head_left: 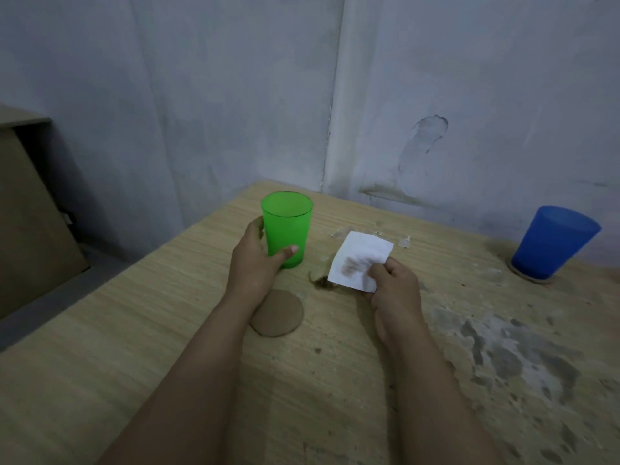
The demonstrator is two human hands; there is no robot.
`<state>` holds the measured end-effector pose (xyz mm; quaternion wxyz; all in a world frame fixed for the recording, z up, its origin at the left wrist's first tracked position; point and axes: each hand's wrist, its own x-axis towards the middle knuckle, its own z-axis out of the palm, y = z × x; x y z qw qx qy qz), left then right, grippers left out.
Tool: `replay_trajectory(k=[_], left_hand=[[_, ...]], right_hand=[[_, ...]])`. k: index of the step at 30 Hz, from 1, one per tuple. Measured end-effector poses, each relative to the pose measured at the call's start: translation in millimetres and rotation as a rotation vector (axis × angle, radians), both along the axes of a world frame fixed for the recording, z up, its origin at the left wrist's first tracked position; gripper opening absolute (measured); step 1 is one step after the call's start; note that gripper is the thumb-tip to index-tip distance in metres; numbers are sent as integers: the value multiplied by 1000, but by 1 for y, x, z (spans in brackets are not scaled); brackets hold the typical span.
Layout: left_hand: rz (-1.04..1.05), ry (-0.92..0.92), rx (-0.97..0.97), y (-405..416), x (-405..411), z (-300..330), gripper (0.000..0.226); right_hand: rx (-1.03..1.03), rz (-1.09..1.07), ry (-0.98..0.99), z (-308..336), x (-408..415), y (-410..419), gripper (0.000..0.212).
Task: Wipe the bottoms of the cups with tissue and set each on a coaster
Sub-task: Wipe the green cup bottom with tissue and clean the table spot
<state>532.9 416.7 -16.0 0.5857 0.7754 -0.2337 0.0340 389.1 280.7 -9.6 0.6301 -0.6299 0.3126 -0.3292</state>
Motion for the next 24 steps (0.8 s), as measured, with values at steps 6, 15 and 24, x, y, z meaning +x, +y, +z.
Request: replay_trajectory(k=[6,15,24], left_hand=[[245,-116,77,3,-21,11,43],[-177,40,-61,-10,-71,30,5],[-332,223,-237,-9,-63,33,11]], right_hand=[[32,39,-48,5,-2,5,31],[229,199,-263,12,-5,5,29],[174,271,-240,16,-8,8,23]])
